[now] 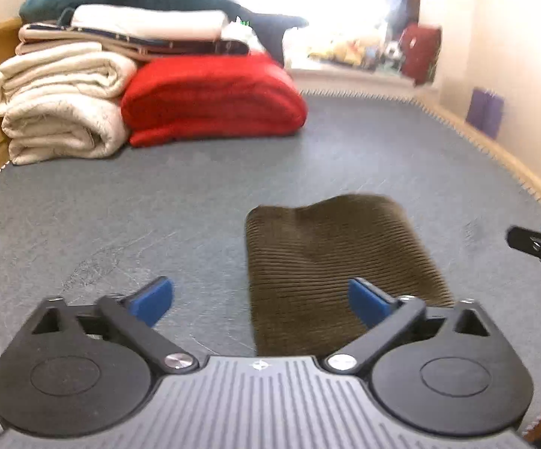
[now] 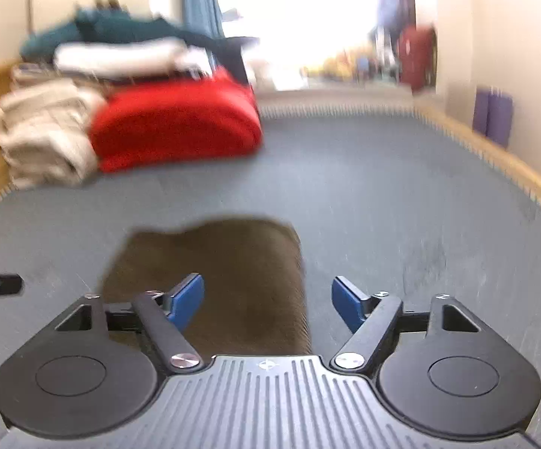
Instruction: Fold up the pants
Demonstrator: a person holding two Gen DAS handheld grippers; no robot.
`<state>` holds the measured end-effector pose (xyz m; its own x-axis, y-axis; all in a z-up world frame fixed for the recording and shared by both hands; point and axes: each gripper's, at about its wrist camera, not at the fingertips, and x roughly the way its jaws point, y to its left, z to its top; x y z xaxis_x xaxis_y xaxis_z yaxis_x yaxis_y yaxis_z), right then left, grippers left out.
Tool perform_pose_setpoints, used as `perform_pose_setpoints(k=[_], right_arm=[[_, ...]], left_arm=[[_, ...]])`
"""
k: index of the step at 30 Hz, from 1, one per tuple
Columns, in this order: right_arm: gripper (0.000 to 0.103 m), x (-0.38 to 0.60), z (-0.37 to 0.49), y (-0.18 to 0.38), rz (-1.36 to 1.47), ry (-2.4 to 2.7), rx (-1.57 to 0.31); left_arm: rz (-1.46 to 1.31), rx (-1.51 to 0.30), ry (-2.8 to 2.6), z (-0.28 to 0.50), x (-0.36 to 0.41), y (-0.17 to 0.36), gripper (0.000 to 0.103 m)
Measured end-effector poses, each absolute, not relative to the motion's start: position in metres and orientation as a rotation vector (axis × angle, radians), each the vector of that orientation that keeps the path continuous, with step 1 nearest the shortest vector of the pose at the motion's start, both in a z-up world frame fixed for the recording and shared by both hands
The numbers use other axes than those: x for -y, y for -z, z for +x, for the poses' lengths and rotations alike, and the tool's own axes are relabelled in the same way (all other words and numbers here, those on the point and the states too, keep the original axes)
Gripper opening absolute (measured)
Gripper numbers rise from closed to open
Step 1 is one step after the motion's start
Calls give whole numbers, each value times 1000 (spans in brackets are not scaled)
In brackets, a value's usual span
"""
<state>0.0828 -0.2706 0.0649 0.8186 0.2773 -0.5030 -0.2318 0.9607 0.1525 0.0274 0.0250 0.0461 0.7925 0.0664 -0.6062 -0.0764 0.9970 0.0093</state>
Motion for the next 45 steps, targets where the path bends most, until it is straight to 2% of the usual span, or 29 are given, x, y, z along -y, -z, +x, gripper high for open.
perform_pose_setpoints(k=[3,6,8,17,24,45], right_arm=[[90,270,50,-90,55,-297,-455],[94,266,37,-85,56,-301,-457],[93,254,45,-75,97,-257,-549],[93,218,70,-56,85,-269,-735],[93,195,66,-46,-72,-267,-774],[93,197,70,-38,-62,-262,-813]], left_arm=[[-92,-647,-47,0,-18,-56,103],[-76,-667,-58,-19,-11,-44,103],[-53,-744,-105,-13,-5,-30,103],[-133,-852,-109,9,-10,-14,103],[-168,-904,-92,27,-11,1,103],[-139,-928,-99,34,5,12,103]])
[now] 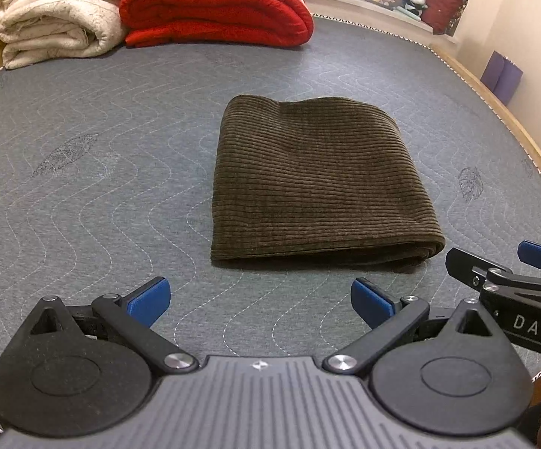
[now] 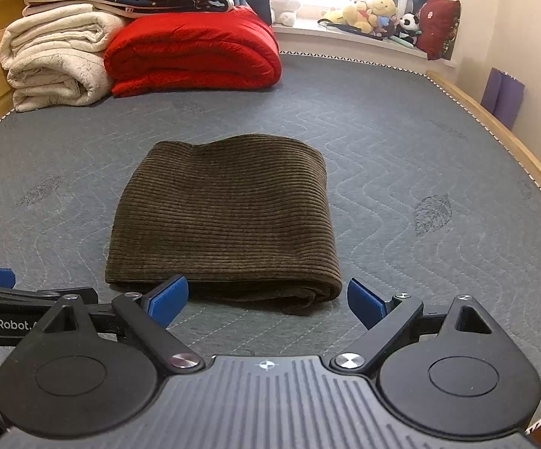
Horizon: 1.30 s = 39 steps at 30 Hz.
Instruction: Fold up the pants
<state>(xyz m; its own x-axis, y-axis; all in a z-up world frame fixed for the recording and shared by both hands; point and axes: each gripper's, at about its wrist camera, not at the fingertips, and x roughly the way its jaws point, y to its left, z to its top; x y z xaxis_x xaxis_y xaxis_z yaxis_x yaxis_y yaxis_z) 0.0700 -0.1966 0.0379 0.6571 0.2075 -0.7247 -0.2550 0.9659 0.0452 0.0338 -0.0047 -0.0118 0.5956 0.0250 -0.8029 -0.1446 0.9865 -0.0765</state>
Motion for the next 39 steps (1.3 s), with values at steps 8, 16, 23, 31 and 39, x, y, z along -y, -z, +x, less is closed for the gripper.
perform_pose_setpoints(k=[8,16,23,31,39], right_arm=[[93,201,70,-37,-59,-261,-817],[93,200,70,-37,-56,-255,-822],[93,198,71,-35,-54,-250,-829],[93,200,71,-34,-50,-253,-831],[93,201,72,-33,-50,-248,-834]], left_arm=[[-141,-931,-97,34,6,12,103],[-137,-932,-96,34,6,13,103],[-136,-931,-95,33,5,13,103],[-136,-927,-95,32,4,12,103],[-138,-925,-89,32,5,12,103]])
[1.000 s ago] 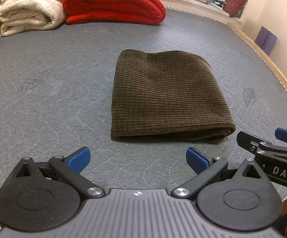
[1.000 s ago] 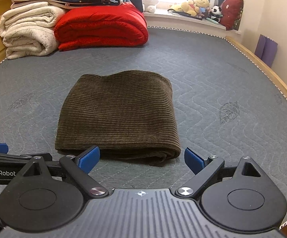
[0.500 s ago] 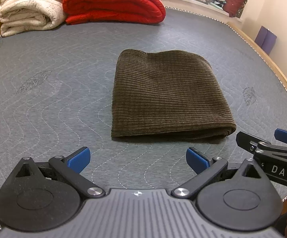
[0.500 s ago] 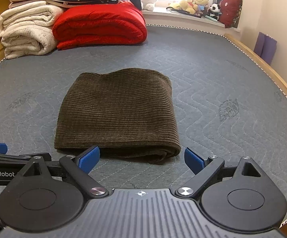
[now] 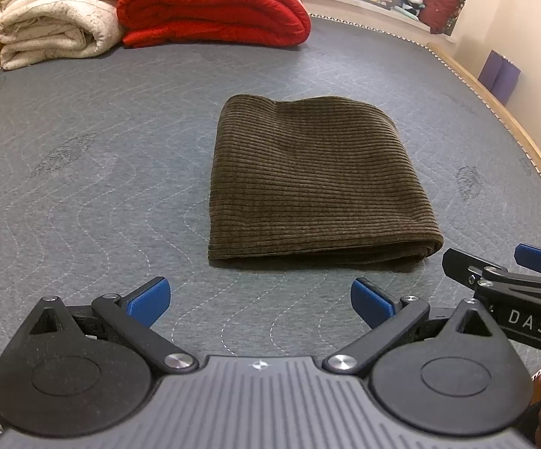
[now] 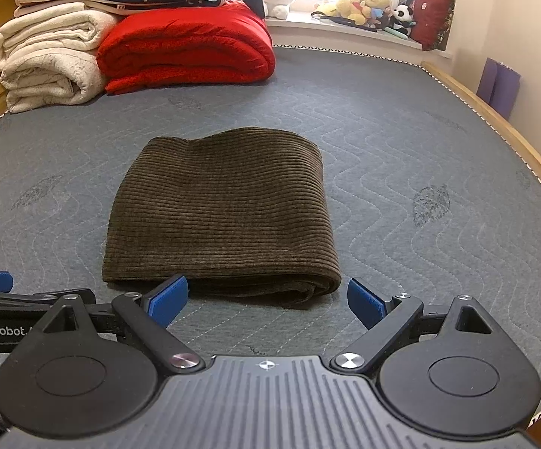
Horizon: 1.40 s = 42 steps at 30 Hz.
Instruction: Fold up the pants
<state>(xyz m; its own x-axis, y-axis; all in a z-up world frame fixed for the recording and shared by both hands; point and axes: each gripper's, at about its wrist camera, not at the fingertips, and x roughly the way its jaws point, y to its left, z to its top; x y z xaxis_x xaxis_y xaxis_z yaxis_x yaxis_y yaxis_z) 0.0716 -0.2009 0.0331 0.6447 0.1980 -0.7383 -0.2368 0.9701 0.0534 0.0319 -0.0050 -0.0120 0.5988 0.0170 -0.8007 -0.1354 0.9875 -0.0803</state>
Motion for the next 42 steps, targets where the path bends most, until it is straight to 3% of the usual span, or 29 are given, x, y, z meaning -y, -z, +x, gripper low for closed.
perform_pose_setpoints(k=[42], right_arm=[[93,194,73,-32,-42,-220,-850]], left_arm=[[-143,-917,-61,32,6,11,103]])
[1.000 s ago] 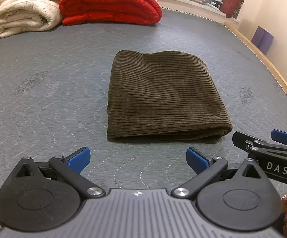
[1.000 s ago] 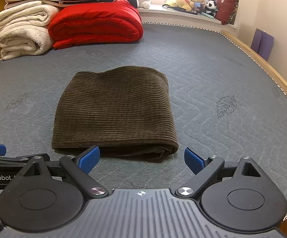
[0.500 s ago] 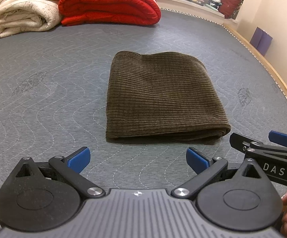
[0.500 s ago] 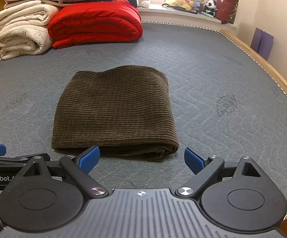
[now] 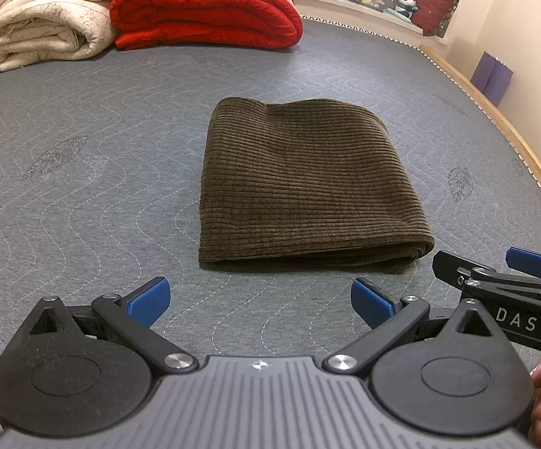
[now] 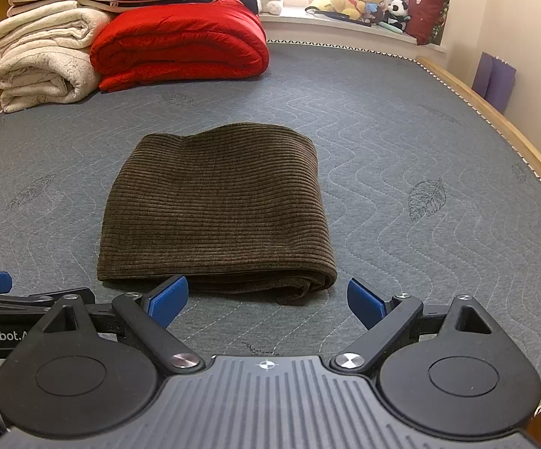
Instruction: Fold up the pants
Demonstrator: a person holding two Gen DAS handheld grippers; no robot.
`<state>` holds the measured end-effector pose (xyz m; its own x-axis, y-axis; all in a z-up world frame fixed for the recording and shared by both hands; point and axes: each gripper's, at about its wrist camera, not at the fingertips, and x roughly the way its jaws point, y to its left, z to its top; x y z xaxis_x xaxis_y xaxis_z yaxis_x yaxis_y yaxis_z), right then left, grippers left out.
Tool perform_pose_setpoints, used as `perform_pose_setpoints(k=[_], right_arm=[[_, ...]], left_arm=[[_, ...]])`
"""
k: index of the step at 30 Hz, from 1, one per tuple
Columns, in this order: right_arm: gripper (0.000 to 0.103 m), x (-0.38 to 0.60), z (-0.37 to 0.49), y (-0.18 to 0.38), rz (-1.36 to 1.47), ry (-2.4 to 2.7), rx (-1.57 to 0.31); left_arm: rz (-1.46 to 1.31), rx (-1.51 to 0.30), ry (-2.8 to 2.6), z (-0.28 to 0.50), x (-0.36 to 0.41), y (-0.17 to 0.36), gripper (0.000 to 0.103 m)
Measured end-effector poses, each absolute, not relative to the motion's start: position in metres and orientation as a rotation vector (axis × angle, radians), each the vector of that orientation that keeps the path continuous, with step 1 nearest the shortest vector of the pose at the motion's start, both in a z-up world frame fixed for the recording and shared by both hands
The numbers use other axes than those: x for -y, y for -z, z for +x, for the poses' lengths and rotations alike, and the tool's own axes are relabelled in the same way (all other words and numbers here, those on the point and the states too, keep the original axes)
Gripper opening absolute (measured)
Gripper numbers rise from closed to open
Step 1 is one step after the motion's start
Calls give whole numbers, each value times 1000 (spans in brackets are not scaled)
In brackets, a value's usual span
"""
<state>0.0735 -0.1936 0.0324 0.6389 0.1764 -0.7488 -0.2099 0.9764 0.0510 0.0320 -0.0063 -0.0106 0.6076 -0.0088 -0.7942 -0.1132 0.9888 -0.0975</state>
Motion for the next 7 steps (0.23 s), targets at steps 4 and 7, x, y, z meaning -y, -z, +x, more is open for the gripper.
perform_pose_setpoints(k=[4,7], right_arm=[[93,194,73,-33,-41,-220,-850],[93,194,73,-33,-37,-220,-851]], left_arm=[[-145,-913,-59,32,6,10,103],[-145,-909,-57,32,6,10,103]])
